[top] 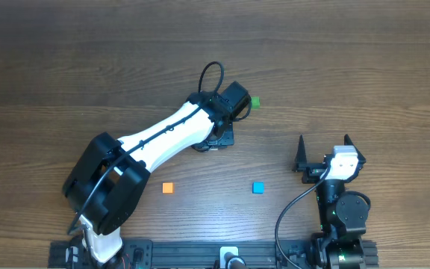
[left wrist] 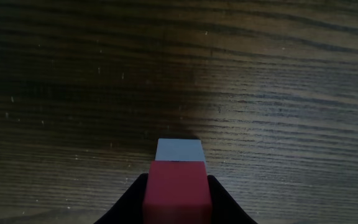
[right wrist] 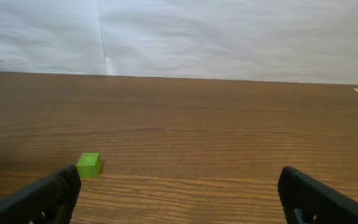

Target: Stack Cubes

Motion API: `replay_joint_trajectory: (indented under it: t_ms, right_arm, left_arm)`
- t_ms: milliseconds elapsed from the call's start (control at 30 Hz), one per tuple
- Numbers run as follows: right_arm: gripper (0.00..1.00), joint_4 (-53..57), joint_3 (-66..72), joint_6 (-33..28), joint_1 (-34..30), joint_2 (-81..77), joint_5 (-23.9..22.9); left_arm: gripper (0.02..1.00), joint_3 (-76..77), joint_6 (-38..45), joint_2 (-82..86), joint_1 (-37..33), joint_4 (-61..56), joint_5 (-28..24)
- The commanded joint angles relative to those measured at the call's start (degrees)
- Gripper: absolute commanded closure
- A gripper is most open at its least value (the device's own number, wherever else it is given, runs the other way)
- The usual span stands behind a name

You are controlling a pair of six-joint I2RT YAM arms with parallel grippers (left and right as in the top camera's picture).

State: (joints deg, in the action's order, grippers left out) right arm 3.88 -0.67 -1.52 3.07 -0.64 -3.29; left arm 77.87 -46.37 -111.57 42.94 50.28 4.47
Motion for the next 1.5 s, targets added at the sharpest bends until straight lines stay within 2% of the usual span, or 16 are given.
replay_joint_trajectory:
  t_ms: [33, 267, 367, 667, 767, 900, 967, 1267, 1500]
  right_arm:
    - [0.007, 0.15, 0.37, 0.15, -0.24, 0.31, 0.48]
    - [0.007, 0.15, 0.37, 0.15, -0.24, 0.31, 0.46]
    - [0.009, 0.15, 0.37, 0.15, -0.24, 0.31, 0.48]
    - [0.007, 0.15, 0.37, 0.15, -0.24, 0.31, 0.46]
    - [0.007, 0.15, 0.37, 0.15, -0.24, 0.31, 0.48]
    - [0.007, 0.15, 0.37, 0.15, -0.24, 0.31, 0.48]
    - [0.007, 0.15, 0.37, 0.15, -0.24, 0.31, 0.46]
    - [0.007, 0.15, 0.37, 0.15, -0.24, 0.31, 0.46]
    - [0.007, 0.15, 0.37, 0.15, -0.24, 0.31, 0.48]
  left_arm:
    - [0.952, -0.31, -0.79, -1.33, -0.42, 0.02, -0.81]
    - [0.947, -0.31, -0.79, -1.51, -0.42, 0.0, -0.96]
    - [0.908, -0.31, -0.81, -1.55, -0.42, 0.0, -0.96]
    - [0.527, -0.31, -0.81, -1.6, -0.42, -0.02, -0.96]
    - [0.448, -0.31, -0.81, -1.6, -0.42, -0.02, -0.98]
    - [0.194, -0.31, -0.81, -1.57, -0.42, -0.22, -0.98]
    - [0.104, -0.28, -0.79, -0.83, -0.48, -0.76, -0.96]
    - [0.034, -0.28, 0.74, 14.29, -2.78, 0.28, -1.01]
    - [0.064, -2.32, 1.33, 25.05, -0.57, 13.68, 1.62]
